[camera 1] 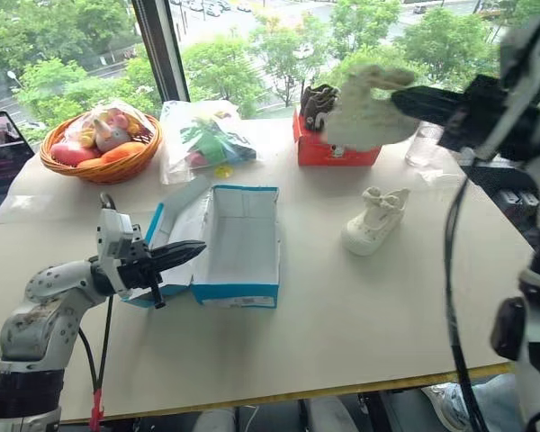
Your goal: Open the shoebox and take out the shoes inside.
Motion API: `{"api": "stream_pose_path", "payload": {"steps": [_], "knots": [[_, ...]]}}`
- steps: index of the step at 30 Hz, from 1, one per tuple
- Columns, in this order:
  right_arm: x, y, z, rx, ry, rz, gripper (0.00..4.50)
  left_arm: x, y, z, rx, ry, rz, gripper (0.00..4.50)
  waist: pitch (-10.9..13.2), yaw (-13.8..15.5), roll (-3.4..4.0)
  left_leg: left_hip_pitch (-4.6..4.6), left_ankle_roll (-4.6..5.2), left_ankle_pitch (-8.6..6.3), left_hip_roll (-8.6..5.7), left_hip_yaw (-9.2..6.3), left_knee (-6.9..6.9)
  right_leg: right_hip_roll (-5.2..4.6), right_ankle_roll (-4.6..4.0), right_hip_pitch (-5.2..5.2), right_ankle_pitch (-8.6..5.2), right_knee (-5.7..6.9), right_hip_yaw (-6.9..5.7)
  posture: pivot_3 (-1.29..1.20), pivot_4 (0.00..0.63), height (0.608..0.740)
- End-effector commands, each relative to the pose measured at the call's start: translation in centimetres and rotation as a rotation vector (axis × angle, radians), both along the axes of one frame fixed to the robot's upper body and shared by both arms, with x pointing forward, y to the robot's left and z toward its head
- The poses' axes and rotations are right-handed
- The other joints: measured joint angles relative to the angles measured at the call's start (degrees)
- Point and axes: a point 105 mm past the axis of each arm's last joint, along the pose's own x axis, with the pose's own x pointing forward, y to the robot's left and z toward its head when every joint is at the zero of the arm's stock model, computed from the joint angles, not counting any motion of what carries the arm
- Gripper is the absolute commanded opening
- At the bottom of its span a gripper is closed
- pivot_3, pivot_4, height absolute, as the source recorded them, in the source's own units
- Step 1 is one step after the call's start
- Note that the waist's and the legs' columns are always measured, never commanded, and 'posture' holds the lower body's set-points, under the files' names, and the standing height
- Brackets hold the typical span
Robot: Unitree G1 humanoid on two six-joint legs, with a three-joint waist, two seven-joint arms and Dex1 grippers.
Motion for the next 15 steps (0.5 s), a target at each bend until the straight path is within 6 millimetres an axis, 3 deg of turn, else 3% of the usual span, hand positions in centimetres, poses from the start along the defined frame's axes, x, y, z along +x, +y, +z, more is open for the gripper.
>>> {"api": "stream_pose_path", "payload": {"steps": [1, 6, 9, 15], "knots": [[-0.2, -1.1, -1.8, -0.175, 0.033, -0.03, 0.04, 0.1, 0.0, 0.7, 0.005, -0.046, 0.0, 0.0, 0.0, 0.1, 0.0, 0.0, 0.0, 0.0, 0.0, 0.0, 0.0, 0.0, 0.0, 0.0, 0.0, 0.0, 0.0, 0.0, 0.15, 0.74], [0.0, -1.7, -4.9, -0.27, 0.11, -0.064, 0.04, 0.2, 0.0, 0.7, 0.004, -0.045, 0.003, 0.0, 0.01, -0.02, 0.01, 0.01, 0.0, 0.0, 0.0, 0.02, 0.01, 0.0, 0.01, 0.0, 0.0, 0.02, 0.02, 0.0, 0.15, 0.74], [0.2, -2.0, -5.7, -0.304, 0.127, -0.092, 0.04, 0.2, 0.1, 0.7, 0.007, -0.045, 0.005, 0.0, 0.01, -0.11, 0.01, 0.05, 0.0, 0.0, 0.0, 0.03, 0.02, 0.0, 0.02, 0.04, 0.0, 0.02, 0.04, 0.0, 0.15, 0.74], [0.0, -2.3, -5.2, -0.358, 0.131, -0.129, 1.99, 0.2, 0.1, 0.7, 0.013, -0.046, 0.005, 0.0, 0.01, 0.03, 0.01, 0.06, 0.0, 0.0, 0.0, 0.03, 0.03, 0.0, 0.03, 0.07, 0.0, 0.0, 0.04, 0.0, 0.15, 0.74]]}}
